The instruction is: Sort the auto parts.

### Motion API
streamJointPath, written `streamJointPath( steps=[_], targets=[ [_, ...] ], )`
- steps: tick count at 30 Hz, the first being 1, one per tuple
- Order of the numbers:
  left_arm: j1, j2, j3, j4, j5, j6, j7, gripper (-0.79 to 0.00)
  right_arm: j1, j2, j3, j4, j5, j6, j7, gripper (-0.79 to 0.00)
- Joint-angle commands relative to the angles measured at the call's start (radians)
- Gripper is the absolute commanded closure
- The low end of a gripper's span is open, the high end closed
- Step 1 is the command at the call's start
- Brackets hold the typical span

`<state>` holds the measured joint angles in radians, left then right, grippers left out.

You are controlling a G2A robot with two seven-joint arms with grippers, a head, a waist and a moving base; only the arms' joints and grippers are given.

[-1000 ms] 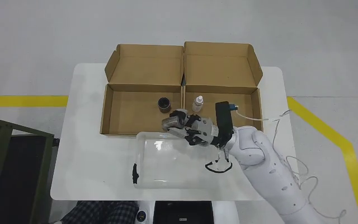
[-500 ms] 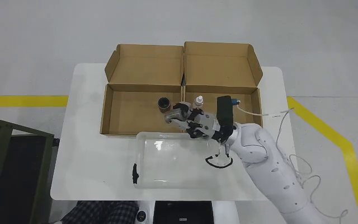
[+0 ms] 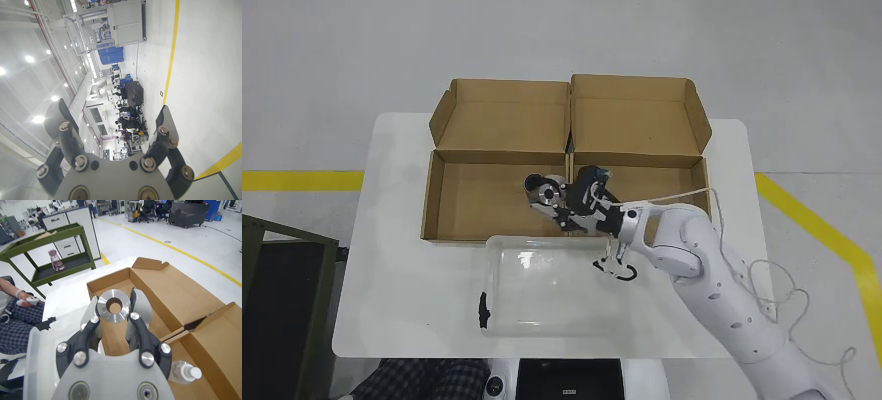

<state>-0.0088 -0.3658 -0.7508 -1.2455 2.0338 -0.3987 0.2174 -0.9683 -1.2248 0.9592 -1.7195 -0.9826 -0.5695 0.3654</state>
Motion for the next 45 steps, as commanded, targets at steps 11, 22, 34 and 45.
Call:
streamJointPath(
  steps=[11,22,34,45],
  targets=[
    [0.000,0.000,0.000,0.000,0.000,0.000,0.000,-0.785,0.156,-0.036,-0.126,0.102,-0.114,-0.001,0.094,0.000],
    [0.000,0.000,0.000,0.000,0.000,0.000,0.000,-0.785,0.280,-0.079,-0.240,0.217,-0.153,-0.061,0.153,0.000],
    [0.000,0.000,0.000,0.000,0.000,0.000,0.000,-0.785,0.354,-0.128,-0.332,0.341,-0.170,-0.079,0.179,0.000],
    [0.000,0.000,0.000,0.000,0.000,0.000,0.000,-0.785,0.399,-0.165,-0.378,0.428,-0.154,-0.099,0.220,0.000]
  ],
)
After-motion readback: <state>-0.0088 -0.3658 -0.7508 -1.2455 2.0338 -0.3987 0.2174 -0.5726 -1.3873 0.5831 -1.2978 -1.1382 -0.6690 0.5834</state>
